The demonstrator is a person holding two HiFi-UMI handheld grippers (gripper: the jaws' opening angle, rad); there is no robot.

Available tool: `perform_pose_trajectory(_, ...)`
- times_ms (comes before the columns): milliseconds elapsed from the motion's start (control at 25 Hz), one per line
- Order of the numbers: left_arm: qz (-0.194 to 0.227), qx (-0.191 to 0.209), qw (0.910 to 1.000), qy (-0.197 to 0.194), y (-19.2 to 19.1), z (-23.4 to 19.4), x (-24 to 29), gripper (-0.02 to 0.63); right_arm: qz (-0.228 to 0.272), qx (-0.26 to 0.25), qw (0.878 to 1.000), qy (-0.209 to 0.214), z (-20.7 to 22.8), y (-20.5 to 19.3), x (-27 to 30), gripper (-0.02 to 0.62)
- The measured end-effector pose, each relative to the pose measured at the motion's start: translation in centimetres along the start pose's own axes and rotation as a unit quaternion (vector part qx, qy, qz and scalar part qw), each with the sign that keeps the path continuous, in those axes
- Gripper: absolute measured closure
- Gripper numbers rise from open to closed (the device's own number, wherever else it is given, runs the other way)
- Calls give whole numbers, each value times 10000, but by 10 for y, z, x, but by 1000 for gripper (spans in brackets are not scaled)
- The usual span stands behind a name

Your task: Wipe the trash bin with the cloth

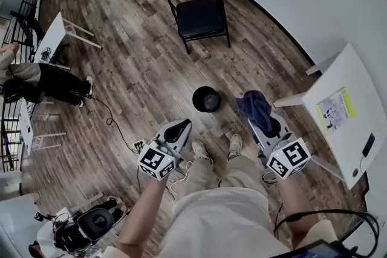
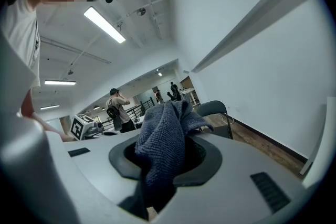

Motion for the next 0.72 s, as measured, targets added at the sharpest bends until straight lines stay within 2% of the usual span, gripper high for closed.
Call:
perform_pose_trajectory(160, -97, 168, 9993, -315, -1, -17, 11, 598, -51, 103, 9995, -285, -1, -10, 15, 480)
perform_pose_trajectory(400, -354, 641, 9943, -778, -22, -47, 30, 598, -39, 302, 9972, -681, -6, -44, 45, 482)
perform_pose_trajectory(560, -405, 679, 9919, -996, -43, -76, 34, 598, 16, 377, 9952, -904, -16, -65, 74, 482)
perform_pose_trajectory(720, -427, 572, 9921, -1028, -71, -98, 51, 598, 60, 407, 9935, -1059, -14, -83, 97, 482)
Point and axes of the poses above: the fingertips, and each gripper's own axes: x forward along the fingers, z to its right, y out of its top, the point moved 5 cm from there along -x, backward along the fingers, and after that the axes turned 9 degrees about -z, right-handed, at the moved point
